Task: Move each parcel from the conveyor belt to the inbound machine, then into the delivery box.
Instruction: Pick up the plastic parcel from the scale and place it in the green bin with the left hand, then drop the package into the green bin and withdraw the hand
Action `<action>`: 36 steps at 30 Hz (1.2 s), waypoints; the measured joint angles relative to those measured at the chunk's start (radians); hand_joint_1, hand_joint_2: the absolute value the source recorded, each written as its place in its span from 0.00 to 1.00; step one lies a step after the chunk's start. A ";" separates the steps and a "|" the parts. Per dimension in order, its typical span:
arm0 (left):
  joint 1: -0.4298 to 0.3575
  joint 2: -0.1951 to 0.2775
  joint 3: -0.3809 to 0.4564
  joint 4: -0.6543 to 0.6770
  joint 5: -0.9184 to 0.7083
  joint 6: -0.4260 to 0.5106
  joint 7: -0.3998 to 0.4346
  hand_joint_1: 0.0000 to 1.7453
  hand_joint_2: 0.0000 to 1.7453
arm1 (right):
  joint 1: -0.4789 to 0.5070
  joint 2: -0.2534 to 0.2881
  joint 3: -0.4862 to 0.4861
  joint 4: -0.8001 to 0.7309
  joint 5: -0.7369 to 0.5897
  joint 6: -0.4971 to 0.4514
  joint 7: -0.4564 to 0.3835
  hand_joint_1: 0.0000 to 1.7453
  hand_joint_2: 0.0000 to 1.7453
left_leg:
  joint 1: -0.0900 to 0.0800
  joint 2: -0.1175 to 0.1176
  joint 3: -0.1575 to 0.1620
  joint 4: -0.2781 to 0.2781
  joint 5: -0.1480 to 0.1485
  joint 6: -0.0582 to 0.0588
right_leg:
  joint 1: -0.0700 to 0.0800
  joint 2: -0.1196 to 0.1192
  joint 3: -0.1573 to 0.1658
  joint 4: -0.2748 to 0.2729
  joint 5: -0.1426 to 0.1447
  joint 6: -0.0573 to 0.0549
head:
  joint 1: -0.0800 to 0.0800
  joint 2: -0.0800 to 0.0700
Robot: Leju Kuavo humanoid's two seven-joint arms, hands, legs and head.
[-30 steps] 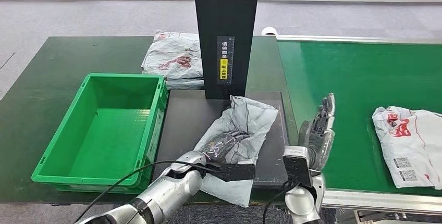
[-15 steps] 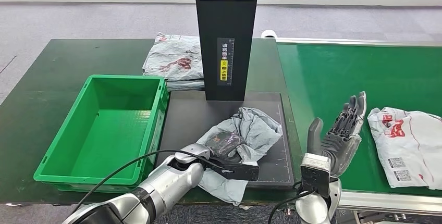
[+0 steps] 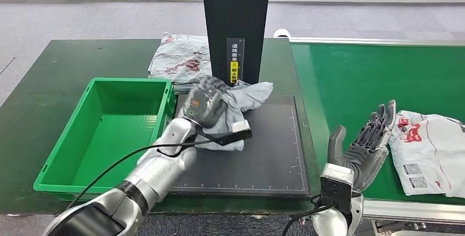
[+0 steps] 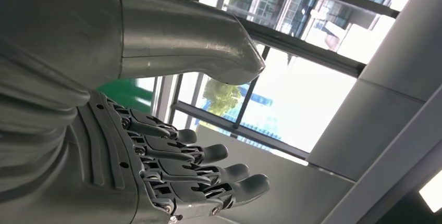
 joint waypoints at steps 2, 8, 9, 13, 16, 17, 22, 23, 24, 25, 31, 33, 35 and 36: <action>-0.006 0.031 0.060 -0.081 -0.155 0.038 0.089 1.00 1.00 | -0.002 0.011 -0.009 -0.002 0.015 0.005 0.012 0.00 1.00 | 0.000 0.001 0.000 0.000 0.000 0.000 | 0.000 0.001 -0.001 0.000 0.000 0.000 | 0.000 0.000; 0.011 0.131 0.226 -0.255 -0.333 0.129 0.255 1.00 1.00 | 0.021 0.016 -0.020 -0.008 -0.002 -0.010 0.018 0.00 1.00 | 0.001 0.001 -0.001 -0.001 0.000 -0.001 | 0.000 0.002 -0.002 0.000 -0.001 -0.001 | 0.000 0.000; 0.025 0.157 0.240 -0.285 -0.333 0.139 0.289 1.00 1.00 | 0.032 0.014 -0.020 -0.008 -0.014 -0.017 0.010 0.00 1.00 | 0.001 0.001 -0.001 -0.001 -0.001 -0.001 | 0.000 0.002 -0.002 0.000 -0.001 -0.001 | 0.000 0.000; 0.087 0.260 0.254 -0.381 -0.334 0.142 0.404 1.00 1.00 | 0.061 0.004 -0.020 -0.008 -0.038 -0.032 -0.008 0.00 1.00 | 0.001 0.000 -0.002 -0.001 -0.001 -0.002 | 0.001 0.001 -0.003 0.000 -0.002 -0.001 | 0.000 0.000; 0.110 0.335 0.237 -0.409 -0.334 0.069 0.554 1.00 1.00 | 0.065 0.000 -0.020 -0.008 -0.043 -0.031 -0.003 0.00 1.00 | 0.002 0.000 -0.003 -0.001 -0.001 -0.002 | 0.001 0.001 -0.003 0.000 -0.002 -0.001 | 0.000 0.000; 0.118 0.359 0.229 -0.410 -0.334 0.032 0.595 1.00 1.00 | 0.065 -0.001 -0.020 -0.008 -0.044 -0.028 0.003 0.00 1.00 | 0.002 0.001 -0.003 -0.001 -0.002 -0.003 | 0.001 0.002 -0.003 0.000 -0.002 -0.001 | 0.000 0.000; 0.185 0.442 0.226 -0.385 -0.334 -0.168 0.621 1.00 1.00 | 0.068 -0.004 -0.020 -0.009 -0.036 0.020 0.031 0.00 1.00 | 0.001 0.002 -0.002 -0.001 -0.002 -0.003 | 0.001 0.003 -0.005 0.000 -0.002 -0.002 | 0.000 0.000; 0.201 0.447 0.230 -0.377 -0.334 -0.213 0.610 1.00 1.00 | 0.068 -0.004 -0.020 -0.009 -0.032 0.031 0.035 0.00 1.00 | 0.001 0.002 -0.002 -0.001 -0.002 -0.003 | 0.001 0.003 -0.005 0.000 -0.002 -0.002 | 0.000 0.000; 0.216 0.450 0.236 -0.369 -0.334 -0.260 0.594 1.00 1.00 | 0.068 -0.004 -0.020 -0.009 -0.030 0.041 0.039 0.00 1.00 | 0.001 0.002 -0.003 -0.001 -0.002 -0.003 | 0.001 0.003 -0.005 0.000 -0.002 -0.002 | 0.000 0.000; 0.230 0.450 0.242 -0.361 -0.334 -0.305 0.577 1.00 1.00 | 0.068 -0.004 -0.020 -0.009 -0.027 0.051 0.042 0.00 1.00 | 0.001 0.002 -0.003 -0.001 -0.002 -0.003 | 0.001 0.003 -0.005 0.000 -0.002 -0.002 | 0.000 0.000; 0.274 0.441 0.269 -0.333 -0.334 -0.399 0.537 0.56 1.00 | 0.068 -0.004 -0.026 -0.011 -0.019 0.070 0.046 0.00 1.00 | 0.001 0.003 -0.003 -0.001 -0.003 -0.003 | 0.001 0.003 -0.005 -0.001 -0.002 -0.002 | 0.000 0.000; 0.275 0.440 0.272 -0.327 -0.334 -0.404 0.535 0.06 1.00 | 0.068 -0.004 -0.027 -0.011 -0.019 0.071 0.046 0.00 1.00 | 0.001 0.003 -0.003 -0.001 -0.003 -0.003 | 0.001 0.003 -0.005 -0.001 -0.002 -0.002 | 0.000 0.000; 0.276 0.436 0.277 -0.322 -0.334 -0.405 0.511 0.00 1.00 | 0.069 -0.004 -0.028 -0.012 -0.020 0.077 0.047 0.00 1.00 | 0.001 0.003 -0.003 -0.001 -0.003 -0.003 | 0.001 0.003 -0.006 -0.001 -0.002 -0.002 | 0.000 0.000; 0.277 0.430 0.285 -0.320 -0.334 -0.399 0.487 0.00 1.00 | 0.070 -0.004 -0.029 -0.012 -0.023 0.082 0.047 0.00 1.00 | 0.001 0.002 -0.003 -0.001 -0.003 -0.003 | 0.001 0.003 -0.006 -0.001 -0.002 -0.002 | 0.000 0.000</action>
